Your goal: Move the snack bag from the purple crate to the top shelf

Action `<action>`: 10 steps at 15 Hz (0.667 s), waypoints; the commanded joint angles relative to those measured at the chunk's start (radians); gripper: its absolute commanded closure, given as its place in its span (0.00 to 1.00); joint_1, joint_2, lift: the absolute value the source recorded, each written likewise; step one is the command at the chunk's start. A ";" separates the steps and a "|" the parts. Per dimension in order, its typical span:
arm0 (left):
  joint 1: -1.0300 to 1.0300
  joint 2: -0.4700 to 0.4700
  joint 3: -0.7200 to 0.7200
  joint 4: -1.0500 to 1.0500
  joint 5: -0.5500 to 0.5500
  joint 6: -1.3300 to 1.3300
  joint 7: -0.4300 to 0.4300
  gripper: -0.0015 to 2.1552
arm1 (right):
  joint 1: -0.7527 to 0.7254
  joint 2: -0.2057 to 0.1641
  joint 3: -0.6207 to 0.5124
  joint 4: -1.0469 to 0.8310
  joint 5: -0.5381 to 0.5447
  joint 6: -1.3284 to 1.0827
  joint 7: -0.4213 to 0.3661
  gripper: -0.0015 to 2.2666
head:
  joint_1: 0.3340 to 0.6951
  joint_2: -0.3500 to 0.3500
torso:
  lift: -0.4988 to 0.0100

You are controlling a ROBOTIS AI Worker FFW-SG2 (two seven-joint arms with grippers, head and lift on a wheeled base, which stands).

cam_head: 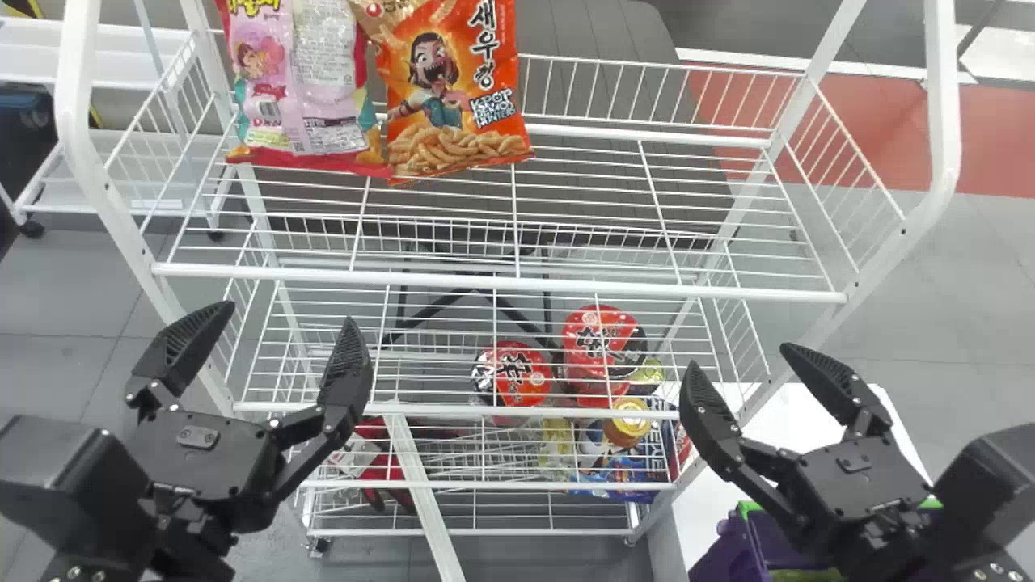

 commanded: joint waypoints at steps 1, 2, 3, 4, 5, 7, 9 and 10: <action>-0.001 -0.001 0.000 -0.001 -0.001 0.000 0.000 0.03 | 0.000 -0.002 -0.002 0.000 -0.002 0.000 0.000 0.05 | 1.00 0.33 | 0.70; -0.001 -0.001 0.000 -0.001 -0.001 0.000 0.000 0.03 | -0.002 -0.002 -0.002 0.000 -0.002 0.000 0.000 0.05 | 1.00 0.33 | 0.69; -0.001 -0.001 0.000 -0.001 -0.001 0.000 0.000 0.03 | -0.002 -0.002 -0.002 0.000 -0.002 0.000 0.000 0.05 | 1.00 0.33 | 0.68; -0.002 -0.001 0.000 -0.001 -0.001 0.003 0.000 0.03 | -0.003 -0.002 -0.002 0.000 -0.005 0.000 0.000 0.05 | 1.00 0.32 | 0.67; -0.002 -0.001 0.000 -0.001 -0.004 0.000 0.000 0.03 | -0.003 -0.002 -0.004 0.000 -0.008 0.000 0.000 0.05 | 1.00 0.32 | 0.67; -0.001 0.001 0.000 -0.001 -0.009 0.003 0.000 0.03 | -0.005 -0.002 -0.004 0.000 -0.009 0.000 0.000 0.05 | 1.00 0.32 | 0.65; -0.002 0.001 0.000 -0.001 -0.009 0.000 0.000 0.03 | -0.005 -0.002 -0.002 0.000 -0.009 0.000 0.000 0.05 | 1.00 0.32 | 0.64; -0.002 0.001 0.000 -0.001 -0.009 0.000 0.000 0.03 | -0.005 0.000 -0.002 0.000 -0.009 -0.003 0.000 0.05 | 1.00 0.32 | 0.63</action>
